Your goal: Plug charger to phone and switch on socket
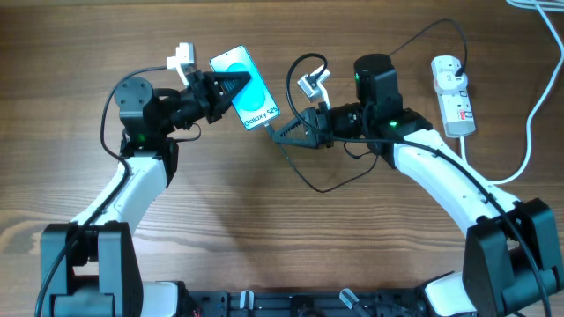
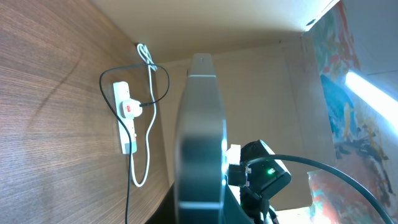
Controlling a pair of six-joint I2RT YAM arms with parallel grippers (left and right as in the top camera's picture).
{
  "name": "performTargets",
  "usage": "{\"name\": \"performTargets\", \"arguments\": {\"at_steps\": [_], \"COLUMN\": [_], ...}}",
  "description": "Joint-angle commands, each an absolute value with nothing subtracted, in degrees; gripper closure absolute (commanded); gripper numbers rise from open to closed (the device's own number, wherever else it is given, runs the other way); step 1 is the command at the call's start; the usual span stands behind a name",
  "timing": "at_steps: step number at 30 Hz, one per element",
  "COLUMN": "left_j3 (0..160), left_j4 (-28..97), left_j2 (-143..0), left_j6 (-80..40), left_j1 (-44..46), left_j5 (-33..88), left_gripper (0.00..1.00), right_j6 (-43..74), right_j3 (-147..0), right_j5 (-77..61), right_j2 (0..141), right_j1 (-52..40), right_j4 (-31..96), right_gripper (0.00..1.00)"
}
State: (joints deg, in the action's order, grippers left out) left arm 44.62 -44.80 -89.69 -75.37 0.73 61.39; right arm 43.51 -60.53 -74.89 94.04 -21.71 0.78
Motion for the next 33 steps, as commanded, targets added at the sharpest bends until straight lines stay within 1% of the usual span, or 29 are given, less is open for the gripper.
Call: {"name": "performTargets", "arguments": {"at_steps": [1, 33], "left_j3": [45.3, 45.3], "left_j4": [-45.4, -45.4], "left_j2": [-89.4, -89.4], "left_j6": [-75.4, -72.3], "left_j1": [0.5, 0.5], "left_j5": [63.0, 62.1], "left_gripper": [0.96, 0.96], "right_j6": [43.7, 43.6], "right_j3": [-60.6, -60.6], "right_j5": [-74.8, -75.8], "right_j2": [93.3, 93.3], "right_j1": [-21.8, -21.8], "right_j4": [0.5, 0.7], "right_gripper": [0.95, 0.96]}}
